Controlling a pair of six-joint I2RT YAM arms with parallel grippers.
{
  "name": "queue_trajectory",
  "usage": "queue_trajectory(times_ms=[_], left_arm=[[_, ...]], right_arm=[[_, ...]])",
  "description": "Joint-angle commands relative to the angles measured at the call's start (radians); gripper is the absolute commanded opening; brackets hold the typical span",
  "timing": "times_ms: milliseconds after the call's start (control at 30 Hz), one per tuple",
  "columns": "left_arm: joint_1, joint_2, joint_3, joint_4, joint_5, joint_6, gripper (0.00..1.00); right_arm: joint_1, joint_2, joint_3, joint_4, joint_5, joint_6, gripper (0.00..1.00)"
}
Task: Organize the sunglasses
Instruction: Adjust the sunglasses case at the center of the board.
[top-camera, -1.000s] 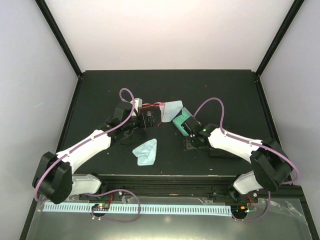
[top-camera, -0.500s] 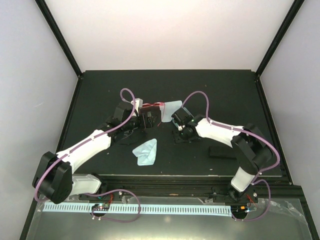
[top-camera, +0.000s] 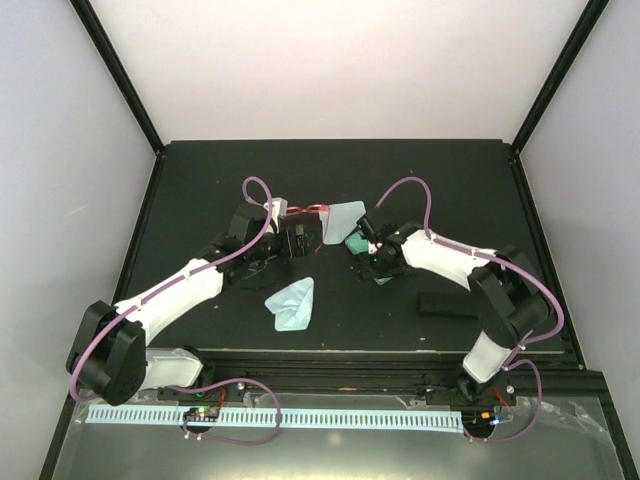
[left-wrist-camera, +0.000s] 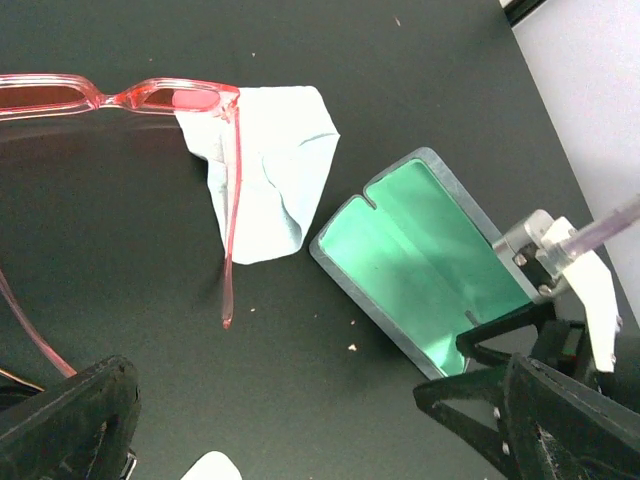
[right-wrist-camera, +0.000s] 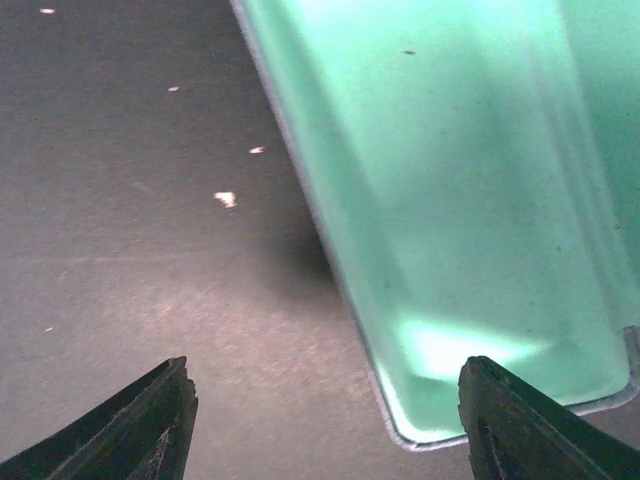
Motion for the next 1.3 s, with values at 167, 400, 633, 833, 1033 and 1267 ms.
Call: queue_trajectory(times_ms=[167,400,633,833,1033,1267], left_arm=[[0.007,-0.002,0.020,-0.012,0.007,0.012,0.99],[0.007,0.003,0.014,-0.006,0.012,0.011,0.99],[0.007,0.002,0.003,-0.015,0.023,0.015,0.99],[0.007,-0.013,-0.013,-0.026,0.021,0.014,0.99],[0.007,-0.036,-0.036,-0.041,0.018,0.009,0.99],[0.007,-0.061,-0.066,-0.058,0.023,0.001,0.99]], right_arm=[[-0.033,0.079,0.043,-0.076,-0.183,-0.134,0.70],[-0.034,0.051,-0.025,-0.102,-0.118,-0.101,0.70],[-0.040,0.034,-0.043,-0.159,0.179,-0.008,0.70],[-0.041,0.033,-0.030,-0.122,0.281,0.027,0.70],[-0.041,0.023,-0.026,-0.124,0.394,0.019,0.70],[-0.042,-0.089,-0.097,-0.065,0.164,-0.031,0.72]])
